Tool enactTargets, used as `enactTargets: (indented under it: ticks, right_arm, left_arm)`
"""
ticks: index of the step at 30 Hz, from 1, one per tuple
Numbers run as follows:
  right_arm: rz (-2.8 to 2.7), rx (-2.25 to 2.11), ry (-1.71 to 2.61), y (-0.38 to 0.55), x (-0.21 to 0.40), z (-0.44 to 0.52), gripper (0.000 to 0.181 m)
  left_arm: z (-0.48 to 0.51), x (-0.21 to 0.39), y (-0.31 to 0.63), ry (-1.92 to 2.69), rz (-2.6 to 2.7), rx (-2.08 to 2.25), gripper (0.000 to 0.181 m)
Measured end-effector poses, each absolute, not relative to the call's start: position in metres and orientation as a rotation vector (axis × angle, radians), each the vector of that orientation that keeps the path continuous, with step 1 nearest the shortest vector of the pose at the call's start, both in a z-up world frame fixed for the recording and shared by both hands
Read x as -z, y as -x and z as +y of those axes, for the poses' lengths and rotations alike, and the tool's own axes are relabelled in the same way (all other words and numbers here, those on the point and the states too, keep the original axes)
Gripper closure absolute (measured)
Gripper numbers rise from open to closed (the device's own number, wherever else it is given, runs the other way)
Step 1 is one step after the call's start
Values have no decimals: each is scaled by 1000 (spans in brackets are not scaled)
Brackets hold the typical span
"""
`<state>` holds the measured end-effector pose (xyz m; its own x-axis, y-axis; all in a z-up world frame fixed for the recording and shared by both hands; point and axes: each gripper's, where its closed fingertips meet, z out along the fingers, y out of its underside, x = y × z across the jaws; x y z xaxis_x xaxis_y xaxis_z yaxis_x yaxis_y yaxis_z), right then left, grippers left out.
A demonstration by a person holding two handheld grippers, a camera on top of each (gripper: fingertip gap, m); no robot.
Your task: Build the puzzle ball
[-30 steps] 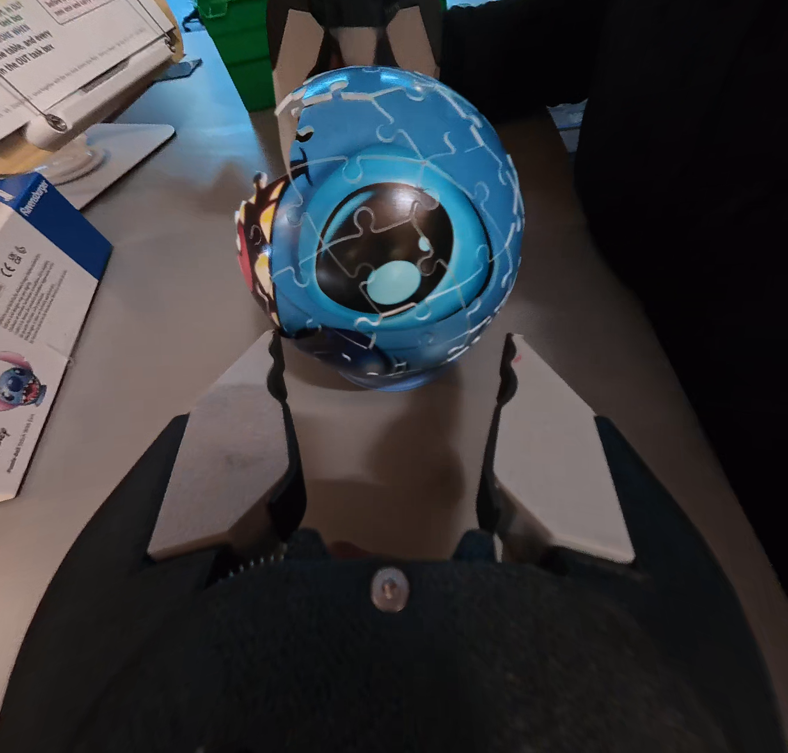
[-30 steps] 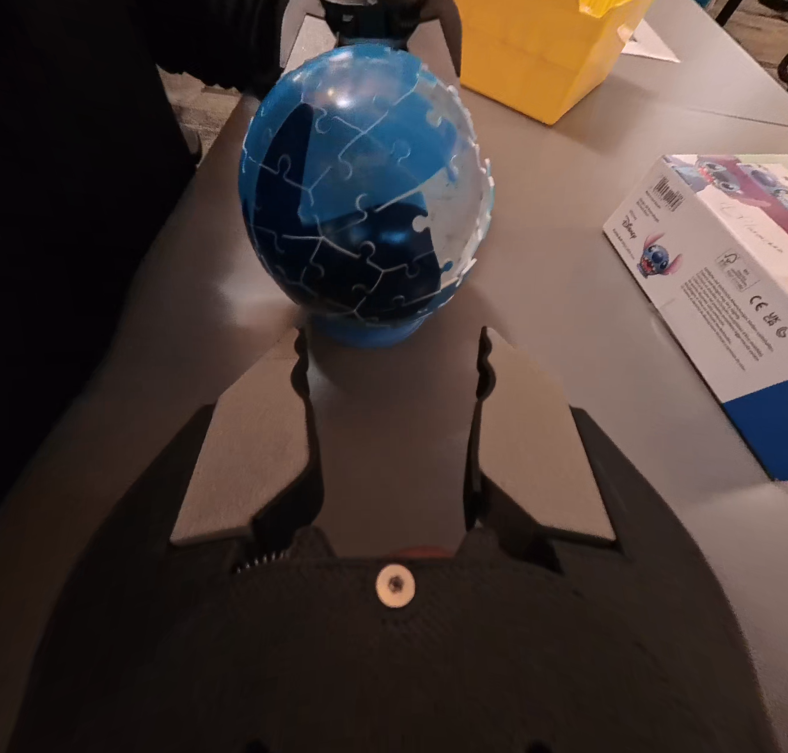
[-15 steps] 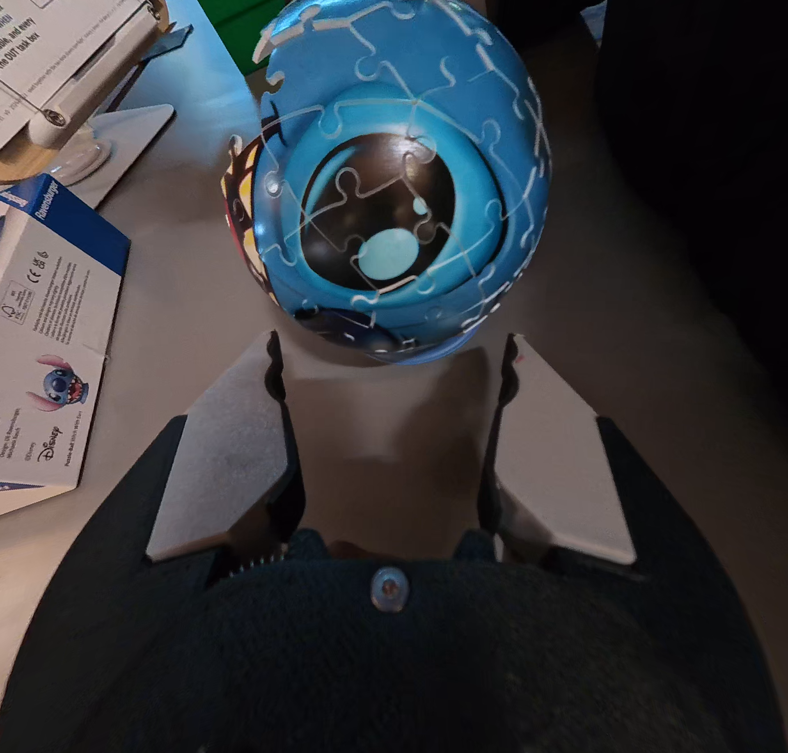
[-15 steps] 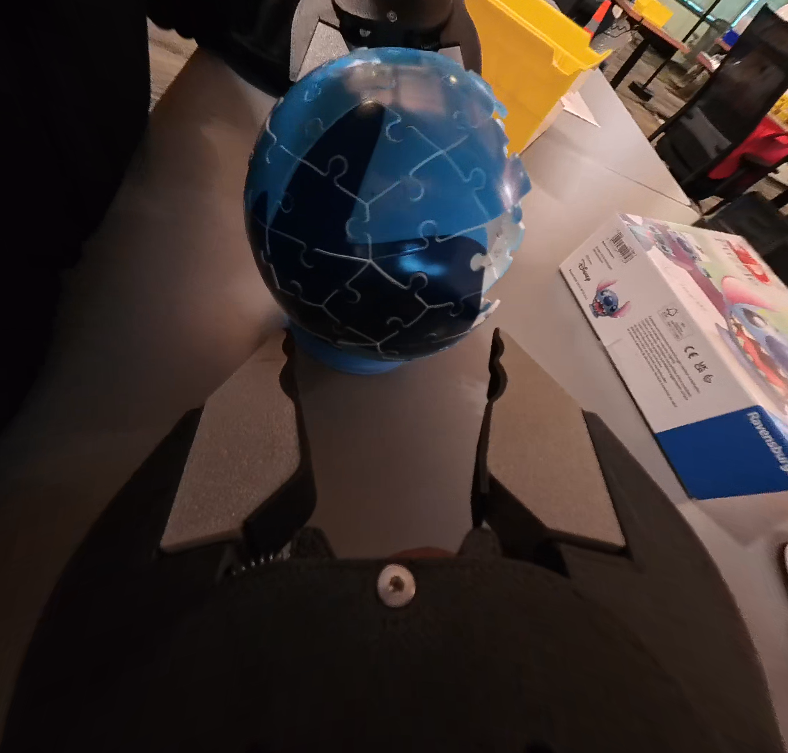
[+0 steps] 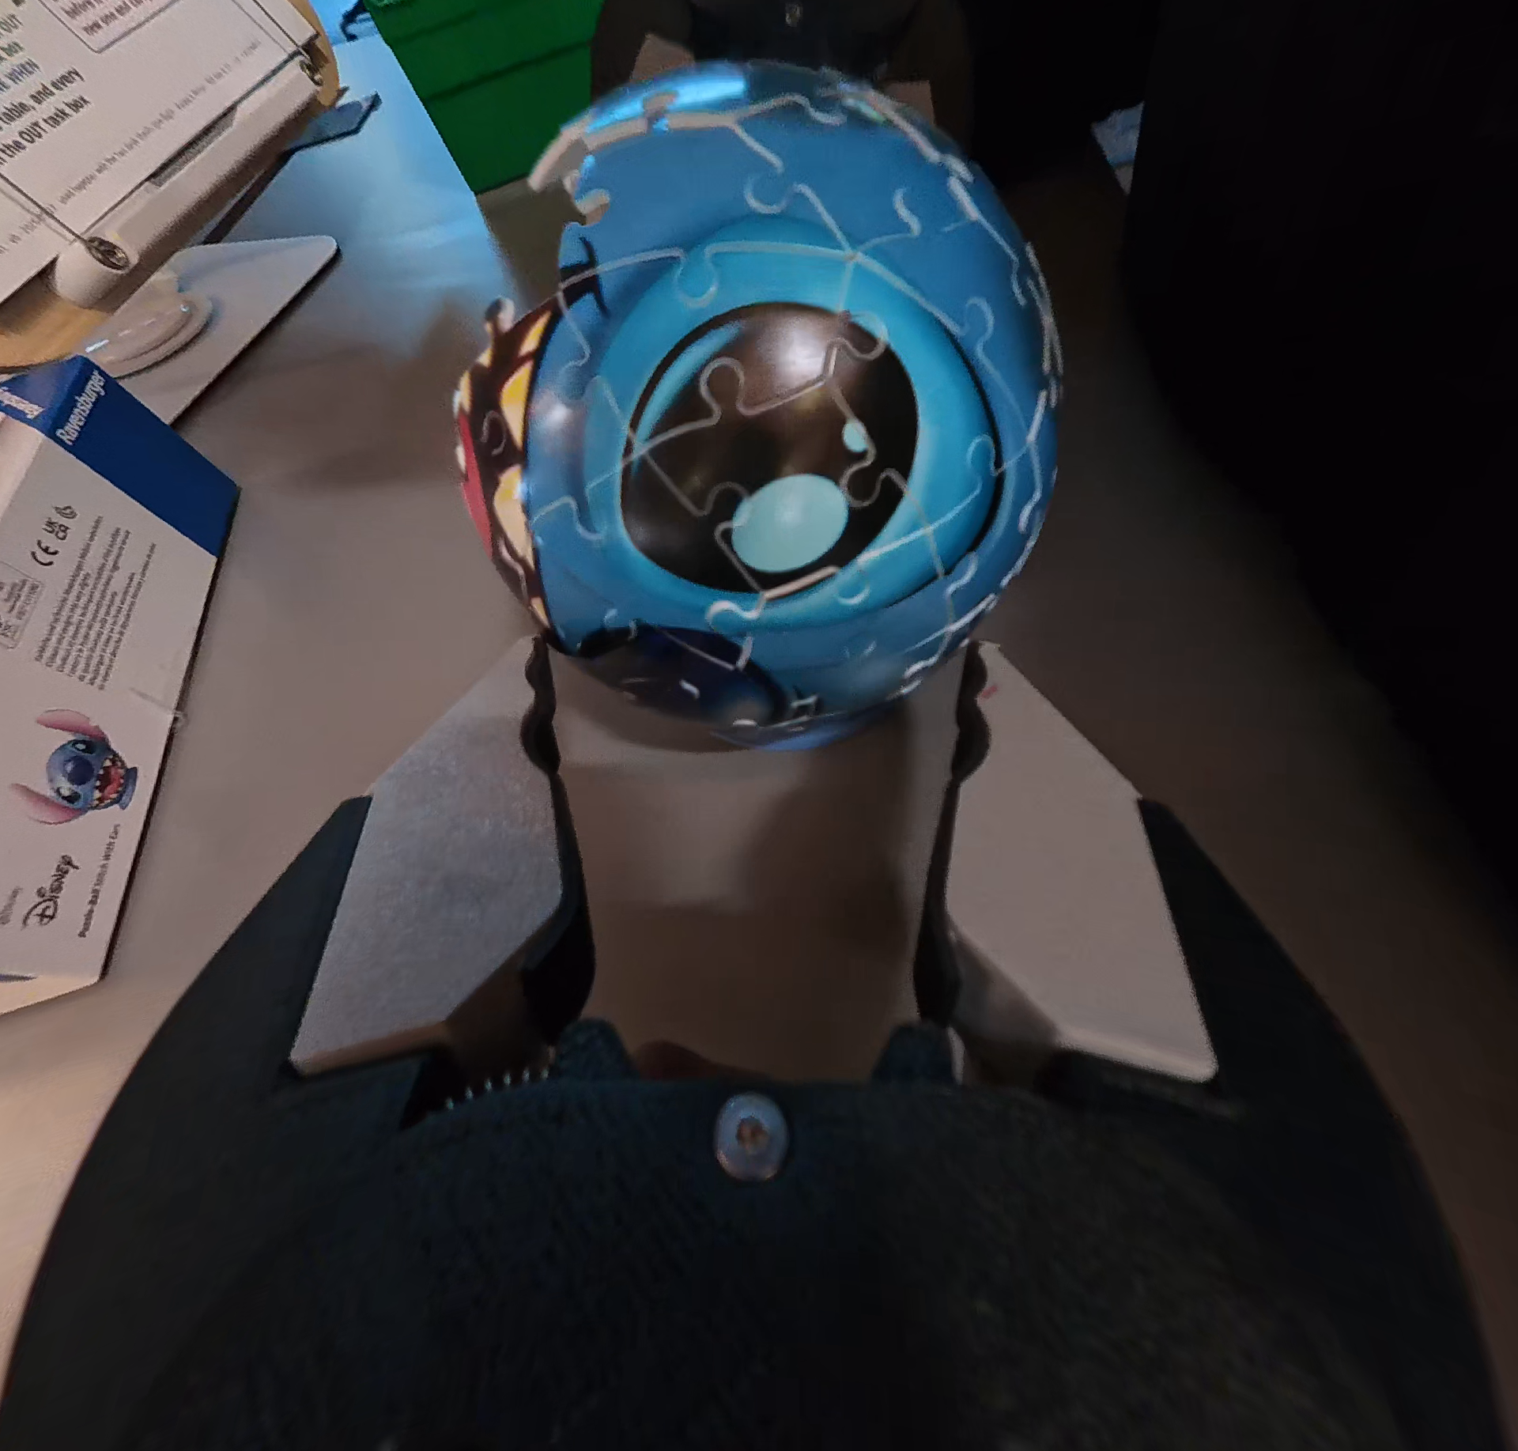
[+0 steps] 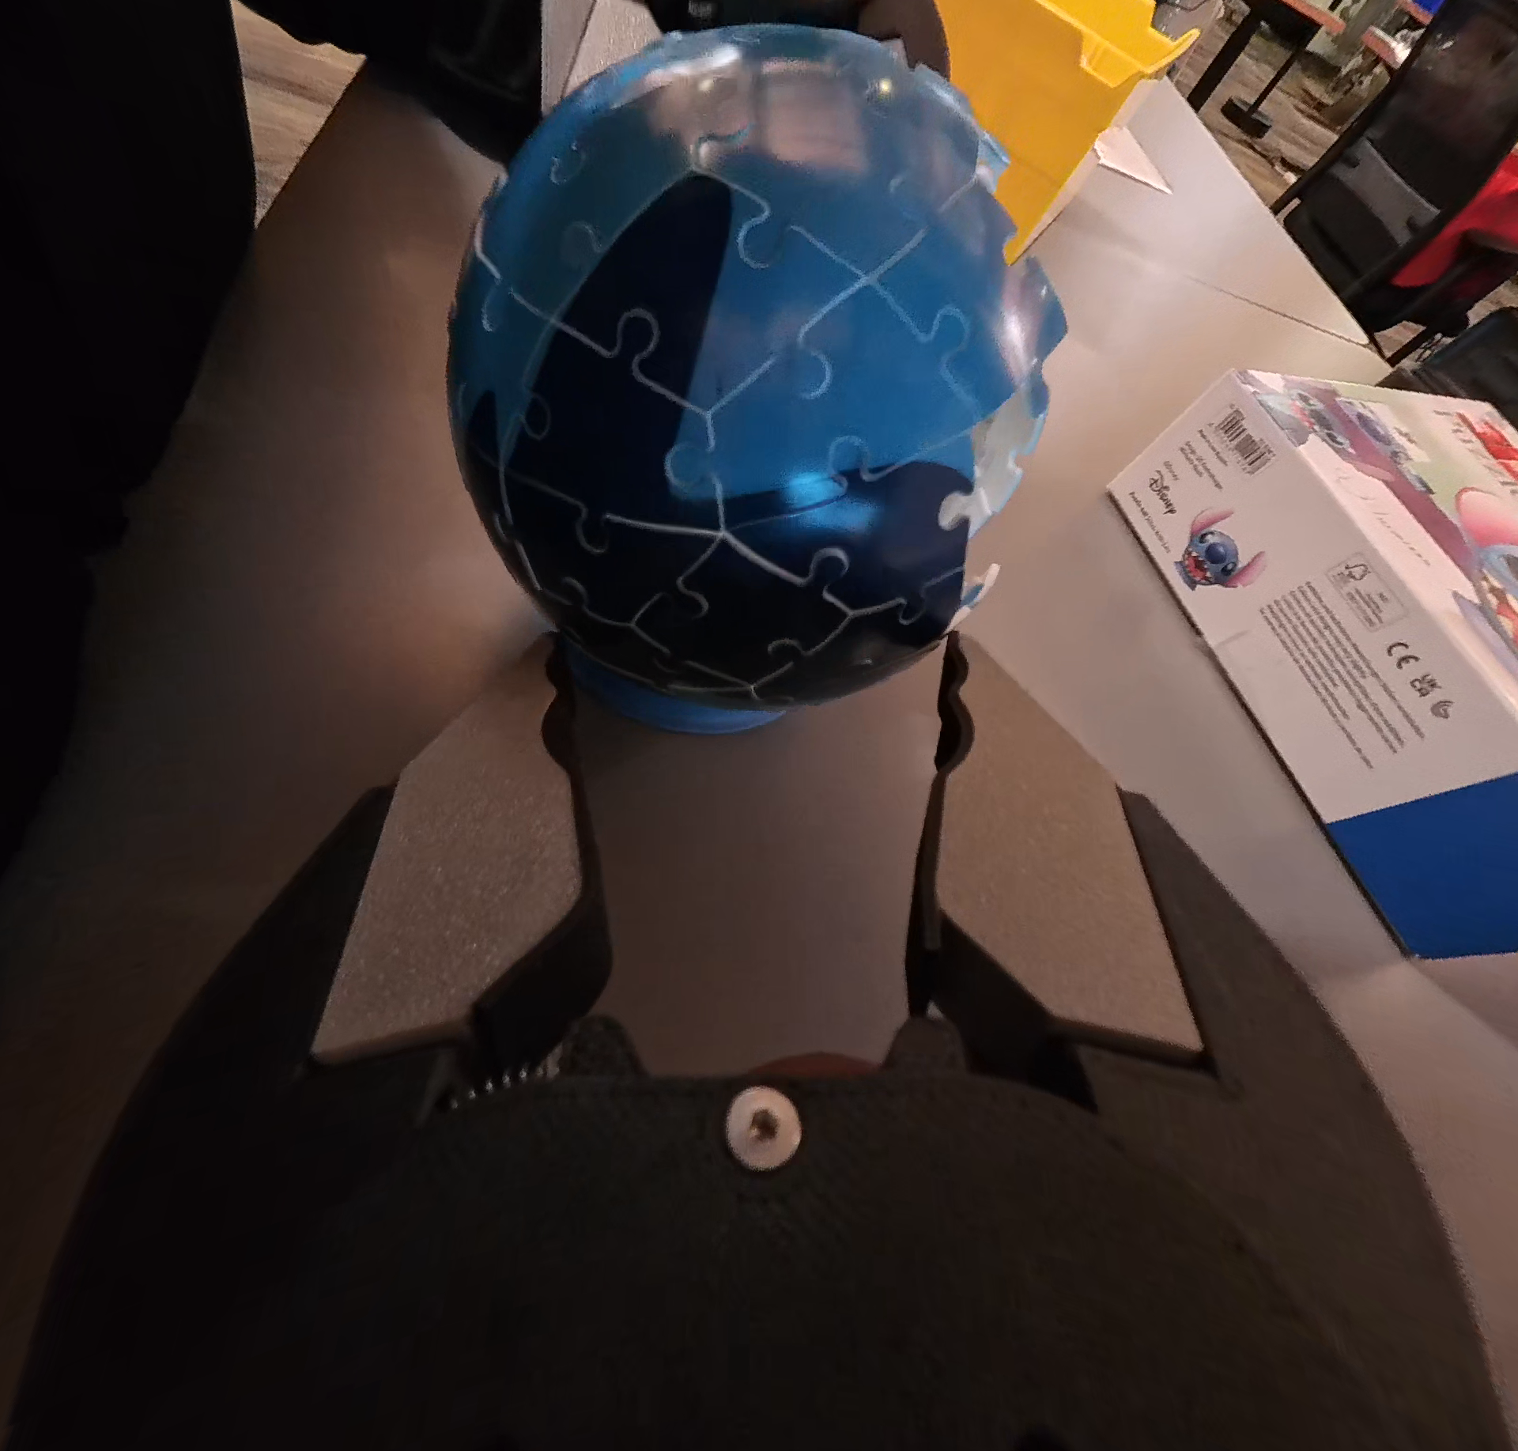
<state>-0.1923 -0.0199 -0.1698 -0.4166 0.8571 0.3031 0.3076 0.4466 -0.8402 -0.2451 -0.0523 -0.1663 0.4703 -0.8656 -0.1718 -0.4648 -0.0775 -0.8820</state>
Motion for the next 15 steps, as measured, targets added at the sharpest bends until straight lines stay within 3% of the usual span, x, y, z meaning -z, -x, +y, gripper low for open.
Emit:
enactTargets:
  ticks: [1,15]
  right_arm:
    - [-1946,-922,988,193,171,-20,94]
    - [-1927,-1082,1009,179,161,-9,95]
  left_arm:
    - [-53,163,245,1708,1129,519,85]
    - [-66,156,247,1672,1115,604,85]
